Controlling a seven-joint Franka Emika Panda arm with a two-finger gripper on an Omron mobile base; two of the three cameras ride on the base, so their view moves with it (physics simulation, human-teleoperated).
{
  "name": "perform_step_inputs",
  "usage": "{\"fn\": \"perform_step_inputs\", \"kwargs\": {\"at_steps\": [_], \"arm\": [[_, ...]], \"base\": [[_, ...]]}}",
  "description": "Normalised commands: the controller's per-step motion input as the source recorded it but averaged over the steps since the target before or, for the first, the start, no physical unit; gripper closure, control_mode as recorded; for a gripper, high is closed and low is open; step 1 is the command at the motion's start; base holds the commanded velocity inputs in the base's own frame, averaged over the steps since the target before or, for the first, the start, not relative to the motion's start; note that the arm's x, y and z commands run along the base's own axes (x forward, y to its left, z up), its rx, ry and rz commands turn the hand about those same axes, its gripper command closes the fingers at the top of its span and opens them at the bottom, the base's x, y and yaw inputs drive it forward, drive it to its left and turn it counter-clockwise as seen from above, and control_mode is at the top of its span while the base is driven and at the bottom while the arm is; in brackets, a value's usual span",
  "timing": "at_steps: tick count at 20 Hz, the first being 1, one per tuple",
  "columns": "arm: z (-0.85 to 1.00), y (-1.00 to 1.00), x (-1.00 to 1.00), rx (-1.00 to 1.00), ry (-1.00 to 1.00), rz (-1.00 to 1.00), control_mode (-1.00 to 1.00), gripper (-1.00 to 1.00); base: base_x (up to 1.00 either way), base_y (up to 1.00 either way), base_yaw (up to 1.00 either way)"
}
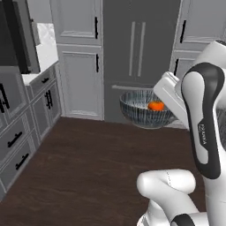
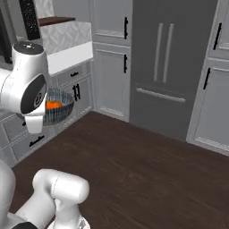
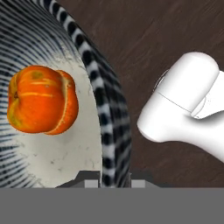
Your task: Pick the squash from the sink and place it in the bowl. Then pick the bowl and place it in the microwave. Then close the microwave door and press the start button.
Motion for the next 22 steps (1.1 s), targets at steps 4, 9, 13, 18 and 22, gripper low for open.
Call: {"fn": "perform_step_inputs", "kwargs": {"at_steps": [4,9,13,18,22], "arm": [[0.0,0.0,0.0,0.0,0.0,0.0,1.0,1.0],[0.0,0.0,0.0,0.0,0.0,0.0,1.0,1.0],[0.0,0.0,0.0,0.0,0.0,0.0,1.0,1.0],[0.0,0.0,0.0,0.0,0.0,0.0,1.0,1.0],[0.0,0.0,0.0,0.0,0.0,0.0,1.0,1.0]], "base": [[1.0,-0.39,0.6],[0.84,-0.79,0.51],[0.74,-0.74,0.44],[0.98,-0.57,0.45],[1.0,-0.16,0.46]]}}
